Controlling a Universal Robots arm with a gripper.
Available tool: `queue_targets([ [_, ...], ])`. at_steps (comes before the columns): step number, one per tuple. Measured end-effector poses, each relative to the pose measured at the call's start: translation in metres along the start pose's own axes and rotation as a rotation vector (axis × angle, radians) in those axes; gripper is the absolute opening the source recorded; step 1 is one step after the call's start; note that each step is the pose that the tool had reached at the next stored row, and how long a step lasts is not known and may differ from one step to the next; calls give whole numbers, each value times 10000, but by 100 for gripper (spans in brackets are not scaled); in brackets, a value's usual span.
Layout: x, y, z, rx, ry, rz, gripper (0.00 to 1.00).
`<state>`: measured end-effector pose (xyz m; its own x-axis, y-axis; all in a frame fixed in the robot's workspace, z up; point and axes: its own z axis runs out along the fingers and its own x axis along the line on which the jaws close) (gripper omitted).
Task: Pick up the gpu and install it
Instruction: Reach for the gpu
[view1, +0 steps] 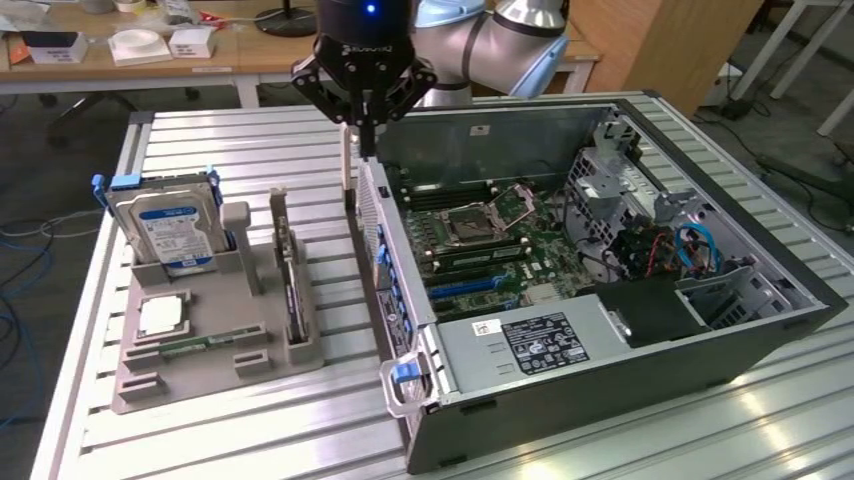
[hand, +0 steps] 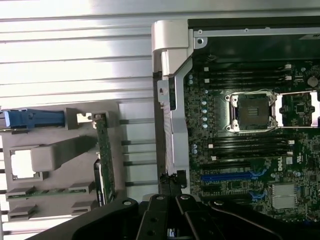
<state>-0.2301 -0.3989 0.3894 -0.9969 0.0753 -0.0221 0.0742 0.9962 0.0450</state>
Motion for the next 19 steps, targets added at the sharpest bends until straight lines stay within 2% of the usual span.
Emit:
queue_targets([
  [19,176,-13,2,0,3,0,10],
])
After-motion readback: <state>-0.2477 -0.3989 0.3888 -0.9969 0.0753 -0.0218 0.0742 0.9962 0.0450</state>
